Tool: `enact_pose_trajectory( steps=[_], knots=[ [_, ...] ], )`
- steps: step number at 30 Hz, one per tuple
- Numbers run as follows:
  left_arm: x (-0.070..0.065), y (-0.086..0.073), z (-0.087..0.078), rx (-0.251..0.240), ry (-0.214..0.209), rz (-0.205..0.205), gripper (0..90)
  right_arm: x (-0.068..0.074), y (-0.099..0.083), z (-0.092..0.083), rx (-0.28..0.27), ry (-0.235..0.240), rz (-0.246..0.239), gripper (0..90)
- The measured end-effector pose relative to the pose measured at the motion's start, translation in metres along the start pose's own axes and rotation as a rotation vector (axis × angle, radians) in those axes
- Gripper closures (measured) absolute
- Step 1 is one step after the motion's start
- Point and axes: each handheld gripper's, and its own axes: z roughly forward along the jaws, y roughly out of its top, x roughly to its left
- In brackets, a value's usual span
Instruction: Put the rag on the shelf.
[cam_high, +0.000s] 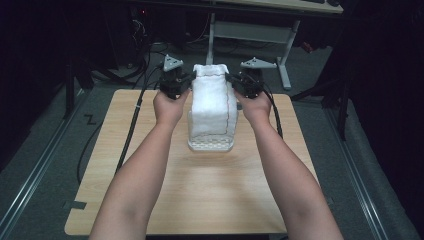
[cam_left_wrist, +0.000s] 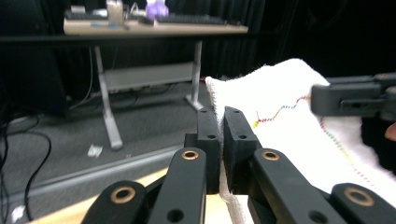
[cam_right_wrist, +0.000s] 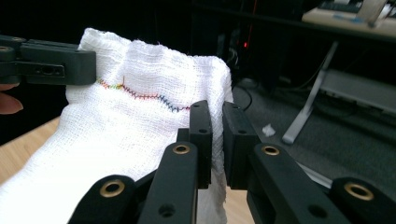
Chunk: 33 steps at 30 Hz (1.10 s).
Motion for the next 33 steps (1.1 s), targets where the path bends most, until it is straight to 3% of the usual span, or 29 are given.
enact_pose_trajectory(
  steps=[4, 6, 7, 9, 11, 13, 17, 26, 33],
  knots=[
    [0.006, -0.014, 0.01, 0.078, -0.019, -0.036, 85.9, -0.007, -0.01, 0.012, 0.079, 0.027, 0.009, 83.3],
    [0.008, -0.019, 0.012, 0.097, -0.017, -0.036, 85.8, -0.008, -0.013, 0.014, 0.093, 0.037, 0.02, 83.1],
    [0.01, -0.025, 0.012, 0.111, -0.018, -0.041, 85.8, -0.011, -0.018, 0.019, 0.129, 0.067, 0.042, 81.4],
    [0.013, -0.032, 0.012, 0.128, -0.007, -0.051, 85.5, -0.011, -0.021, 0.022, 0.133, 0.067, 0.049, 78.9],
    [0.017, -0.037, 0.01, 0.128, -0.013, -0.083, 81.1, -0.012, -0.024, 0.024, 0.145, 0.064, 0.059, 71.4],
    [0.02, -0.04, 0.007, 0.114, -0.025, -0.107, 72.1, -0.014, -0.025, 0.024, 0.139, 0.052, 0.068, 71.0],
    [0.021, -0.038, 0.003, 0.101, -0.036, -0.112, 65.3, -0.016, -0.025, 0.019, 0.132, 0.044, 0.076, 71.1],
    [0.014, -0.042, -0.014, 0.088, -0.031, -0.082, 64.4, -0.016, -0.036, 0.001, 0.126, 0.01, 0.061, 70.8],
    [0.018, -0.052, -0.031, 0.079, -0.01, -0.09, 64.4, -0.019, -0.05, -0.017, 0.137, -0.011, 0.053, 69.6]
  ],
)
